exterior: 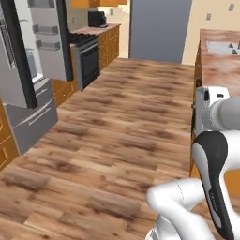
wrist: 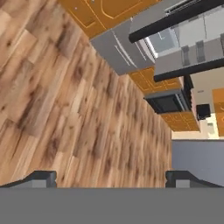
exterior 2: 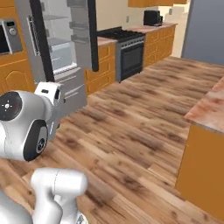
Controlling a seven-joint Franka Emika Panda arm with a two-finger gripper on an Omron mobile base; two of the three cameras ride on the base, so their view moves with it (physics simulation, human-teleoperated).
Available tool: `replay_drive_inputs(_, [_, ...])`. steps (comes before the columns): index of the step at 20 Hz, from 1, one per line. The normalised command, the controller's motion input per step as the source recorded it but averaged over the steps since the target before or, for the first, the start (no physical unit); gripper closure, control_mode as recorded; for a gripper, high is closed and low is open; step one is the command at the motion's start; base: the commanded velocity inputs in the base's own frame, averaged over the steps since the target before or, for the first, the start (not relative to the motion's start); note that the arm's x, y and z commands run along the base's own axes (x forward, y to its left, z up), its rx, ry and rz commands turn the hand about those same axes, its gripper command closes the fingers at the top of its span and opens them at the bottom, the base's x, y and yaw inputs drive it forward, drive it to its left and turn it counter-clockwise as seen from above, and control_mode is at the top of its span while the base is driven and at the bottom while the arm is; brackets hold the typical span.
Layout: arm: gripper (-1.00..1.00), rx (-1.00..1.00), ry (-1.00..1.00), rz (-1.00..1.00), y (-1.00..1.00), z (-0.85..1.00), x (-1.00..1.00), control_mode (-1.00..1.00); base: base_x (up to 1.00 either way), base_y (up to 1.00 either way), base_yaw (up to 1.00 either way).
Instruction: There is a bowl on the dining counter. Grab a lemon wedge from the fridge and place it in the bowl. Then get the liquor bottle and glass cup from the cabinet and place them next to the bowl.
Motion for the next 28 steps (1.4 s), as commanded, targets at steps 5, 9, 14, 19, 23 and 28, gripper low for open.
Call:
replay_drive_inputs(5, [-1.00, 0.00, 0.00, 0.00, 0.00, 0.00, 0.00, 1.00, 1.00, 0.78, -0.51])
replay_drive_inputs(9, [-1.00, 0.00, 0.00, 0.00, 0.00, 0.00, 0.00, 1.00, 1.00, 0.74, -0.50])
replay_drive_inputs(14, [-1.00, 0.00, 0.00, 0.00, 0.00, 0.00, 0.00, 1.00, 1.00, 0.67, -0.48])
replay_drive_inputs(19, [-1.00, 0.00, 0.00, 0.00, 0.00, 0.00, 0.00, 1.00, 1.00, 0.55, -0.43])
replay_drive_inputs(23, [-1.00, 0.00, 0.00, 0.00, 0.00, 0.00, 0.00, 1.00, 1.00, 0.62, -0.40])
replay_drive_inputs(28, [-1.00, 0.00, 0.00, 0.00, 0.00, 0.00, 0.00, 1.00, 1.00, 0.62, -0.31])
